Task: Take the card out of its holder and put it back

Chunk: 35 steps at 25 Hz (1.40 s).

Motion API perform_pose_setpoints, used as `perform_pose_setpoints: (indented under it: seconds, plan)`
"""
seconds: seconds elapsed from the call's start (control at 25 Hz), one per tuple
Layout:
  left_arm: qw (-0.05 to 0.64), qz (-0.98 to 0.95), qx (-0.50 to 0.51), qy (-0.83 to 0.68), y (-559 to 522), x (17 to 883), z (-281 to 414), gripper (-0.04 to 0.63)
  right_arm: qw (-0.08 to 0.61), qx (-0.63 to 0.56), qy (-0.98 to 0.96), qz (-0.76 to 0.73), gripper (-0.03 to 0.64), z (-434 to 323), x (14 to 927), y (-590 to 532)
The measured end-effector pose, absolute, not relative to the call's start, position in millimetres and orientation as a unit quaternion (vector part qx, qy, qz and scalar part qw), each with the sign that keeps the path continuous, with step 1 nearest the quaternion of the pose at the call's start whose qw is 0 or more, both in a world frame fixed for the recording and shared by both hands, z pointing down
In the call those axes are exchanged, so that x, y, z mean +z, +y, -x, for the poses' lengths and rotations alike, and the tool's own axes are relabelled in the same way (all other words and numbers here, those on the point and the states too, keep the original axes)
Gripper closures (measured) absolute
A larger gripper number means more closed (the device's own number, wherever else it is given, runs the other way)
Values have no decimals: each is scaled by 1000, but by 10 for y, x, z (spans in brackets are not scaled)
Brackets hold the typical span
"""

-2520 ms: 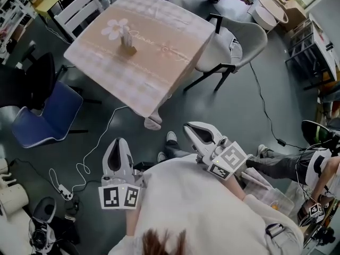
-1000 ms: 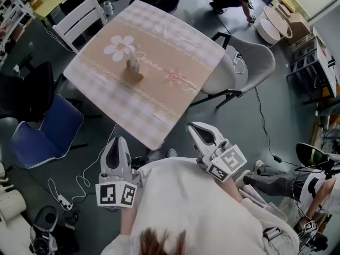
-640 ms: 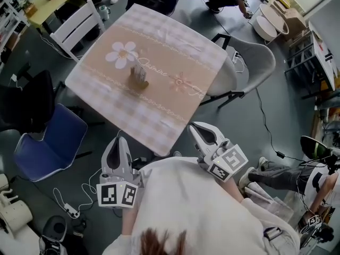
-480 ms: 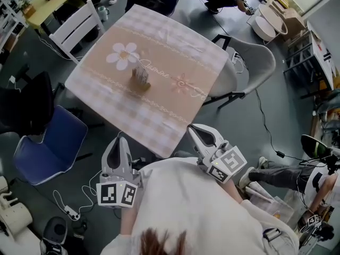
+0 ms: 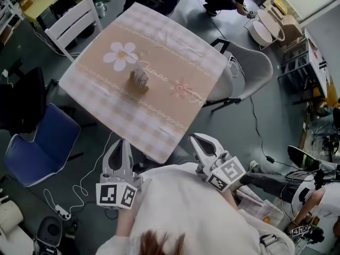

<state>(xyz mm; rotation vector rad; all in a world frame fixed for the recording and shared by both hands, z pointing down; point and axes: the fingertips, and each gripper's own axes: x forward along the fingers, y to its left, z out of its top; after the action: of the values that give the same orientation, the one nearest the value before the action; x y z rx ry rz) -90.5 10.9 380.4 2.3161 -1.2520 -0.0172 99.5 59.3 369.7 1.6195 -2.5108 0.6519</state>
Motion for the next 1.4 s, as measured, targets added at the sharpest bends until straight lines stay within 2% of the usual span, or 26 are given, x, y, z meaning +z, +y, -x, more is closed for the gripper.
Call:
perform_pose_setpoints:
  seconds: [0.4,0.88,1.4]
  plan:
    - [249,-840,-2,-483,-35,3726,601,595,3,222,-833,-506,618,-1264,3660,247]
    - [250,-800,9,-545,-33,3680,458,595,5,259,-859,-441,618,-1400,3824,-123]
    - [260,-810,19,-526,-283,3697,436,595,1,271,-845,-462,618,-1388,3861,-273]
